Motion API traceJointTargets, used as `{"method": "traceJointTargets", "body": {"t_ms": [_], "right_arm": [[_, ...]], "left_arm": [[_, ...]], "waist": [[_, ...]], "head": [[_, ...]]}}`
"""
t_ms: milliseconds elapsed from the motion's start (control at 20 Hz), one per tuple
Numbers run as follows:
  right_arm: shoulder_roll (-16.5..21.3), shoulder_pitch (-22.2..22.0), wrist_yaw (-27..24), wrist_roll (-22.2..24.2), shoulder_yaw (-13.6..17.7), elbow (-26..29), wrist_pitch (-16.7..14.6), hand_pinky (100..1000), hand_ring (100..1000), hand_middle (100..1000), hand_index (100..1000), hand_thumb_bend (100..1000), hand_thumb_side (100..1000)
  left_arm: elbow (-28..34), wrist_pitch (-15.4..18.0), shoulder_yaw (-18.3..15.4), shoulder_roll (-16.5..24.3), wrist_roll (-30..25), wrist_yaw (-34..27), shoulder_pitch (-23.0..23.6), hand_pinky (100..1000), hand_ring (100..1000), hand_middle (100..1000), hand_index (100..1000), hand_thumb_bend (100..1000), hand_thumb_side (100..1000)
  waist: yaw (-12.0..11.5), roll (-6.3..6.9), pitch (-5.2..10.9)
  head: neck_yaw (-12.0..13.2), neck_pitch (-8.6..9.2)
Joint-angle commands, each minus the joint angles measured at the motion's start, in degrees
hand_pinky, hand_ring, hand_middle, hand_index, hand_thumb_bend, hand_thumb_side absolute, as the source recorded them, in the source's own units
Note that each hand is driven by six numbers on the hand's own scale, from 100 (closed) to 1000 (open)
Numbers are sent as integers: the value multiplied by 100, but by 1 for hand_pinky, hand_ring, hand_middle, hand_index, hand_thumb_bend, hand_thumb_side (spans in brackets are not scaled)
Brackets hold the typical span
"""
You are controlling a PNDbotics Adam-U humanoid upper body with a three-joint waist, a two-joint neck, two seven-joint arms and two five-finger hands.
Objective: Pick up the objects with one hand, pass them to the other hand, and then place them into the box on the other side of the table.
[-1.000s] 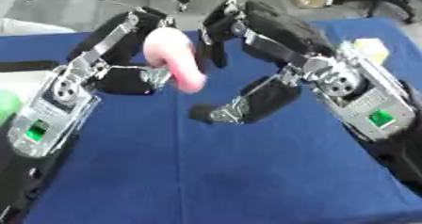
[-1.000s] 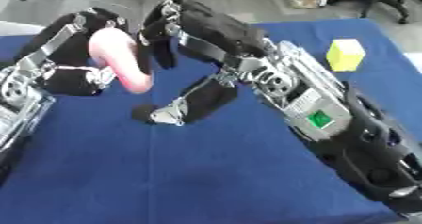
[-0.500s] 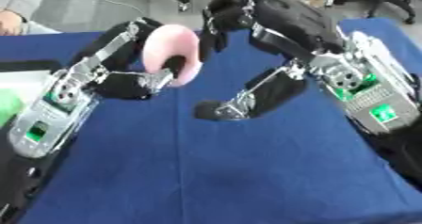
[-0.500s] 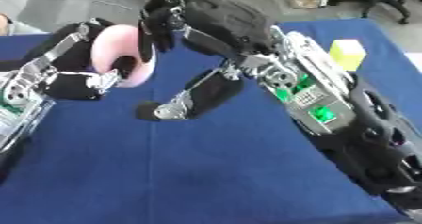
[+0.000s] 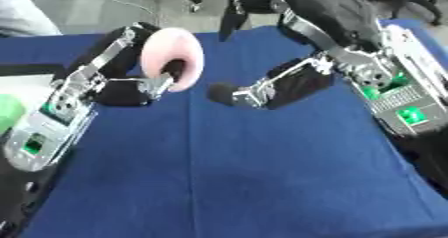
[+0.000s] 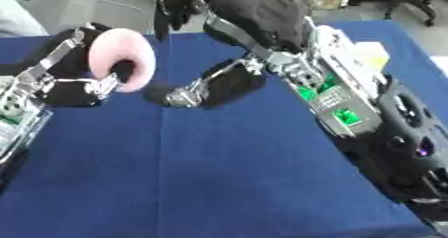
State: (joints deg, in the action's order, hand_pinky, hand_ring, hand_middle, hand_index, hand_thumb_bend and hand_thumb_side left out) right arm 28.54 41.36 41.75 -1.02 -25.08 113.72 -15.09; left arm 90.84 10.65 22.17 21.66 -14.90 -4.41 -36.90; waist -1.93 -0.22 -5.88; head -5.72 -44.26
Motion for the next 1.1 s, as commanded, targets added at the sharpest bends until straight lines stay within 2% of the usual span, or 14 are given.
{"method": "traceJointTargets", "body": {"t_ms": [50,150,250,450,800,1100], "right_arm": [[96,103,277,-295,108,87,-35,667,491,442,545,464,514],[109,94,358,-475,113,87,-63,676,502,454,558,457,515],[138,53,317,-651,60,87,-152,709,523,472,585,399,502],[251,-144,178,-916,-44,87,-404,722,525,475,595,384,491],[367,-352,161,-875,-90,87,-434,728,524,477,606,373,487],[387,-443,171,-787,-110,87,-406,729,523,476,608,368,489]], "left_arm": [[75,33,-167,163,108,35,-38,407,330,375,388,100,273],[113,60,-261,232,193,95,9,407,330,375,389,100,267],[138,72,-395,370,316,182,75,409,332,377,391,100,254],[177,109,-816,838,629,419,321,415,338,381,399,100,225],[10,149,-1694,1781,1194,995,1089,442,353,391,424,100,167],[-283,-18,-2305,2572,1497,1481,1834,473,367,398,455,100,132]], "waist": [[5,14,44],[9,19,49],[3,25,57],[-38,58,79],[-114,170,128],[-117,220,148]], "head": [[1,14],[3,14],[1,14],[-40,14],[-59,14],[9,14]]}}
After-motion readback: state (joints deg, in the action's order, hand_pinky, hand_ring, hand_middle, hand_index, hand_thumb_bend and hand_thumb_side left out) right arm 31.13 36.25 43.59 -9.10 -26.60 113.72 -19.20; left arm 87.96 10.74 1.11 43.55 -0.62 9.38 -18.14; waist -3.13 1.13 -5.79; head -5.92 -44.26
